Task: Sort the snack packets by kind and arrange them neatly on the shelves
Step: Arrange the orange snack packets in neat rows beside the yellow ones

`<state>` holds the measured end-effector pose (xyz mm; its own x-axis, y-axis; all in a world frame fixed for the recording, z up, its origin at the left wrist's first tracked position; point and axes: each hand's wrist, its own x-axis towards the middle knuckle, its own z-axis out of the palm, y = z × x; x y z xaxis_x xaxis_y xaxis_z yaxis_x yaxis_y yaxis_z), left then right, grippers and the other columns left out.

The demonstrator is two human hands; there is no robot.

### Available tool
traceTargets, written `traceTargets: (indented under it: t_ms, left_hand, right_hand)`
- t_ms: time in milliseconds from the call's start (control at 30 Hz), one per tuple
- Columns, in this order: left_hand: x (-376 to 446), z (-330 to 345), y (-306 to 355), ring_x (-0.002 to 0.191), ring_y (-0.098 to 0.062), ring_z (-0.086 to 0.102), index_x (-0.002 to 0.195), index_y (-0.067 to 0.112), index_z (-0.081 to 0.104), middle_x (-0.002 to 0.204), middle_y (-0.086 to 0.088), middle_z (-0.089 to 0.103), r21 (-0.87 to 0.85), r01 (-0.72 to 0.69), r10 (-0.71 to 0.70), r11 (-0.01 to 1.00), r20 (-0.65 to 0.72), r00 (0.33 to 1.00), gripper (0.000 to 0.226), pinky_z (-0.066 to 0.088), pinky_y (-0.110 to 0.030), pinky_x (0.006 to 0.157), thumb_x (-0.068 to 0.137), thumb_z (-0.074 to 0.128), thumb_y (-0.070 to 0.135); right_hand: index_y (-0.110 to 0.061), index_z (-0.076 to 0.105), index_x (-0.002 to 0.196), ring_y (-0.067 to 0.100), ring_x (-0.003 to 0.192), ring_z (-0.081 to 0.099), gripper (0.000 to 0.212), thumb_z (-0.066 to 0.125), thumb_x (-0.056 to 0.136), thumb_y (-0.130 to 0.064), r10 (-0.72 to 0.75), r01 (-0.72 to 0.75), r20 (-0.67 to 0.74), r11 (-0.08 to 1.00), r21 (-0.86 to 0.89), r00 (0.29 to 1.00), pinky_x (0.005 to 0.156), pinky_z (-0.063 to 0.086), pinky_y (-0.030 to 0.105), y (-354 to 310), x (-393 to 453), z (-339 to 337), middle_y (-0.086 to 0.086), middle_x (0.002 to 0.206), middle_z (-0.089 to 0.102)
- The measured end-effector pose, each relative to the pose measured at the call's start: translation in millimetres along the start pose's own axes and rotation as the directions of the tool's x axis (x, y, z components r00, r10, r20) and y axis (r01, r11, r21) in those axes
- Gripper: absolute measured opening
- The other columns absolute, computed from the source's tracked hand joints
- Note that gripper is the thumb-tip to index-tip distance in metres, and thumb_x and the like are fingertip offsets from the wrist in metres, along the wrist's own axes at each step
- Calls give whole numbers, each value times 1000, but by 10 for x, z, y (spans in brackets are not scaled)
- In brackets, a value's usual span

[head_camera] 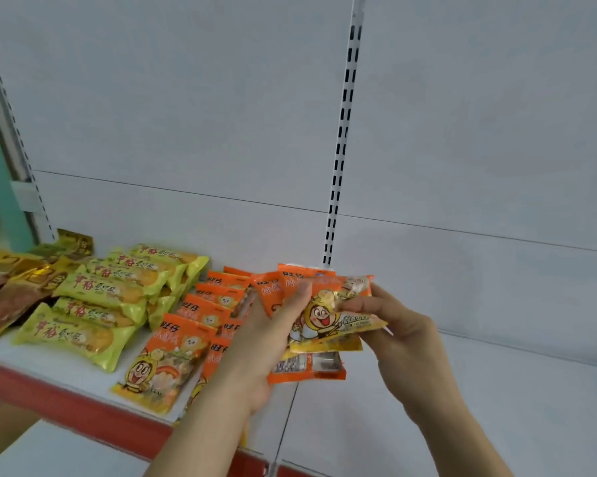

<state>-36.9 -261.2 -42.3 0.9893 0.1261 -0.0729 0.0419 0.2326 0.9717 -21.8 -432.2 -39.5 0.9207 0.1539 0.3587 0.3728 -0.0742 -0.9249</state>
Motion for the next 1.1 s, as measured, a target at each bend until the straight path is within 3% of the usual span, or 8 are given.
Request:
traceTargets:
  t_ms: [233,367,467,533,667,767,967,1100]
  left_hand:
    - [106,-335,7,88,-3,77,121,33,63,102,12,80,111,-161,149,981,114,982,45,56,-16,63,80,82,35]
    - [141,-454,-40,85,1,75,116,36,60,98,16,79,161,-224,204,961,131,970,43,53,-9,58,81,85,28]
    - [120,-464,-41,85,1,76,123,38,58,103,14,78,151,-240,215,959,163,963,48,56,-12,60,81,78,50]
    - [91,-455,-12,74,13,70,126,40,55,95,21,76,124,-204,181,971,174,968,39,50,-6,52,90,63,54]
    - [151,-529,40,81,7,74,116,47,58,98,22,77,35,-114,107,993,150,983,26,57,-19,56,92,65,52]
    - [222,-627,138,84,-16,80,119,44,61,99,10,81,-37,-56,59,998,68,996,36,64,-47,75,86,72,54]
    - [318,-814,217,95,-29,78,125,43,62,108,4,80,-88,-42,39,995,-36,999,51,61,-56,84,80,77,59]
    - [336,-846,193,93,-30,79,130,41,60,107,1,80,-107,-27,21,994,-53,998,51,61,-57,84,84,75,55]
  right_hand:
    - [-8,81,90,30,103,70,39,42,89,-11,165,-135,-65,935,329,984,90,51,40,-121,-178,283,16,102,76]
    - [-14,78,84,16,90,73,47,52,92,-52,191,-191,-208,981,16,959,80,56,29,-211,-266,430,2,89,78]
    - [-19,68,91,18,82,74,13,74,86,-30,109,-157,-273,975,-159,956,70,58,29,-247,-313,514,0,84,76]
    - [-24,65,101,18,82,74,17,73,89,-14,89,-121,-254,986,-111,963,71,59,34,-240,-342,520,0,89,76]
    - [-43,69,118,18,91,73,37,67,94,-15,35,-76,-272,987,-140,962,78,60,32,-191,-311,379,-3,98,76]
    - [-47,68,117,17,90,73,36,68,94,-19,27,-112,-399,975,-190,917,80,57,31,-72,-134,184,-4,102,75]
    - [-46,60,120,18,97,66,38,67,94,-20,120,-236,-291,883,-406,949,84,55,37,417,423,179,-1,113,65]
    - [-28,57,138,18,101,60,48,67,92,-17,178,-238,-161,800,-551,971,79,45,19,768,663,285,-1,117,58]
